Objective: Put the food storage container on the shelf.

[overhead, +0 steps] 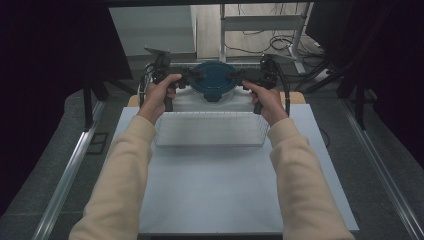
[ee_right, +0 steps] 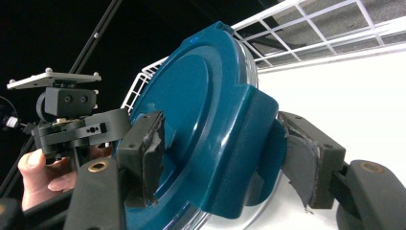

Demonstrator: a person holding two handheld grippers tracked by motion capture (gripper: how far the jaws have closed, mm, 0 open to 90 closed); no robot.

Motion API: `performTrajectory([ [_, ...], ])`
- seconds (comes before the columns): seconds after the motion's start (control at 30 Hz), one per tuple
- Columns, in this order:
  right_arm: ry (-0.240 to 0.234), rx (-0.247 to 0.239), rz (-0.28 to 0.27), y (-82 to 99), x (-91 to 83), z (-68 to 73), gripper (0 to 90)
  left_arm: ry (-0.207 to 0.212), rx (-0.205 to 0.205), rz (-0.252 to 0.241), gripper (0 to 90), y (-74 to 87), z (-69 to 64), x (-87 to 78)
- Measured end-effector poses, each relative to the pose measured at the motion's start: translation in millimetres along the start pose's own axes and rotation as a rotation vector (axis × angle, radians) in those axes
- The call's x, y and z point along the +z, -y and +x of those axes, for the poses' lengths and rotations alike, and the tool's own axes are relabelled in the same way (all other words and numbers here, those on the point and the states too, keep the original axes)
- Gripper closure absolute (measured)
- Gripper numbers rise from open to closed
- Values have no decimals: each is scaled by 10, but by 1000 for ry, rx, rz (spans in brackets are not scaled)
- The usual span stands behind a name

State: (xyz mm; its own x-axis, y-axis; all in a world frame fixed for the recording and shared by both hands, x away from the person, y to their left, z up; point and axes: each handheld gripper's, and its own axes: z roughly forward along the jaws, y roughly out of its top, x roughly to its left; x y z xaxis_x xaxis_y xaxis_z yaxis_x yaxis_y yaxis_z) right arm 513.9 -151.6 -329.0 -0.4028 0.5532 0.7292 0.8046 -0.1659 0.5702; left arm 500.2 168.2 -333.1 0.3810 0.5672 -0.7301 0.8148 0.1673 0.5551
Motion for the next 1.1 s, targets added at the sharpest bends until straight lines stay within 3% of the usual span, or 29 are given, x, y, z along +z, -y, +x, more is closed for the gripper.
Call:
performTrajectory([
  [0.13,7,0,-1,9,-4,10,340,-6,10,-10,301,15,-13,13],
  [0.2,54,-30,1,41,1,87,240,-43,39,-28,252,32,-51,23],
  [0.23,54,-30,1,41,1,87,240,-43,39,-28,231,32,-51,23],
  [0.27,97,-64,-22,65,-28,148,179,-67,57,-36,203,41,-72,19],
  [0.37,132,-93,-53,92,-78,215,152,-112,96,-72,182,80,-114,-38],
  [0.43,157,-125,-67,120,-134,283,133,-104,109,-94,176,115,-133,-86],
  [0.47,171,-179,-83,163,-204,345,134,-110,134,-99,172,161,-159,-137],
  [0.5,171,-179,-83,163,-204,345,134,-110,134,-99,173,161,-159,-137],
  [0.53,138,-198,-98,226,-277,393,135,-150,201,-95,173,241,-205,-209],
  [0.57,138,-198,-98,226,-277,393,135,-150,201,-95,173,241,-205,-209],
  [0.6,93,-218,-87,297,-332,450,135,-152,249,-100,173,311,-233,-272],
  [0.63,93,-218,-87,297,-332,450,135,-152,249,-100,173,311,-233,-272],
  [0.67,98,-286,-88,376,-384,518,135,-148,271,-102,175,367,-251,-319],
  [0.7,98,-286,-88,376,-384,518,135,-146,289,-105,175,417,-265,-357],
  [0.8,157,-410,-96,546,-491,549,140,-149,354,-105,179,640,-311,-477],
  [0.83,157,-410,-96,546,-491,549,140,-149,354,-105,182,640,-311,-477],
  [1.0,187,-506,-76,885,-655,418,154,-164,433,-80,185,1130,-340,-577],
  [1.03,185,-517,-68,952,-687,394,156,-164,433,-80,186,1130,-340,-577],
  [1.07,175,-521,-69,1024,-721,368,159,-160,448,-80,187,1282,-344,-597],
  [1.1,169,-525,-67,1078,-747,348,161,-160,448,-80,187,1282,-344,-597],
])
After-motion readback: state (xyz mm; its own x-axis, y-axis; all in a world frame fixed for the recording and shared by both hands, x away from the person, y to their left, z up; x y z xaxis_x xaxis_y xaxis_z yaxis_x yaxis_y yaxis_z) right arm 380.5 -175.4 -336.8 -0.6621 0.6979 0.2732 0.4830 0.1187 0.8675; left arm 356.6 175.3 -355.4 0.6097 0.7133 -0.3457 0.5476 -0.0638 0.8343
